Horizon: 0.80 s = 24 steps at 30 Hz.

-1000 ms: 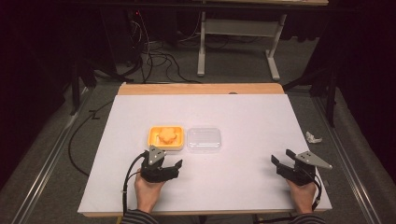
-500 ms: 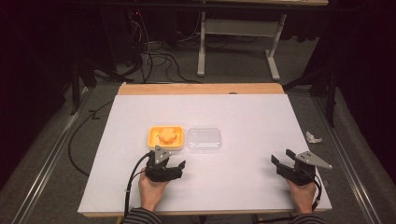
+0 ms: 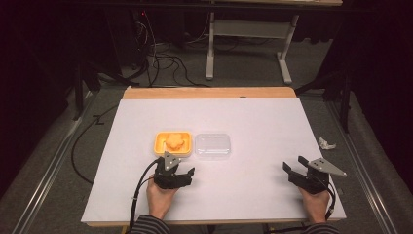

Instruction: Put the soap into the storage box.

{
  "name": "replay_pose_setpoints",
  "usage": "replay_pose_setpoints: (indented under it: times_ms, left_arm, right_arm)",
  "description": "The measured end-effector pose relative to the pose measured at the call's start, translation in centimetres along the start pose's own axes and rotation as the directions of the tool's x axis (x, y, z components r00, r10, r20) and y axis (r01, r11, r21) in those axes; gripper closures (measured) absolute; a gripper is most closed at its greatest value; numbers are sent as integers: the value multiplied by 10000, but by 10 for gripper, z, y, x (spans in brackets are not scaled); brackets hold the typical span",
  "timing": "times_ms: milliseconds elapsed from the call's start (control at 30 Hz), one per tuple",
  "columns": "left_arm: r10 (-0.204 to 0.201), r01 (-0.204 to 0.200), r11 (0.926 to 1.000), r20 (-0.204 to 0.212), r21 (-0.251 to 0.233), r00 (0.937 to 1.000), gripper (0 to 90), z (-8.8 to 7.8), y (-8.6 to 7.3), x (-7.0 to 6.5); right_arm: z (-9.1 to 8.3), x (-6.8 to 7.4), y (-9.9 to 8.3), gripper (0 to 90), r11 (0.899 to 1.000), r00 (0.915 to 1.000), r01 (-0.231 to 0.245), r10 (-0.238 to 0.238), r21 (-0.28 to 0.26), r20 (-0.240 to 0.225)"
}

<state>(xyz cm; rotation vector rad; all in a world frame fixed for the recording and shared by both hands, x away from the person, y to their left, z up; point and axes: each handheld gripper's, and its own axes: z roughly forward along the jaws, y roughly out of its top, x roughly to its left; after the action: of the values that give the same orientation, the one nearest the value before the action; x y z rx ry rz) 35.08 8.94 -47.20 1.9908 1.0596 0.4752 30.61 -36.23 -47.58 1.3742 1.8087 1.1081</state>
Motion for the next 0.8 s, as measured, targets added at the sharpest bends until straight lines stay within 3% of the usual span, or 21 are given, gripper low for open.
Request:
replay_pose_setpoints:
  times_ms: [800]
  left_arm:
    - [107, -107, 9999, -94, 2, 9999, 231, 12, -2, -2]
  right_arm:
    - [0, 0, 0, 316, 10000, 10000, 39, -39, -14, -7]
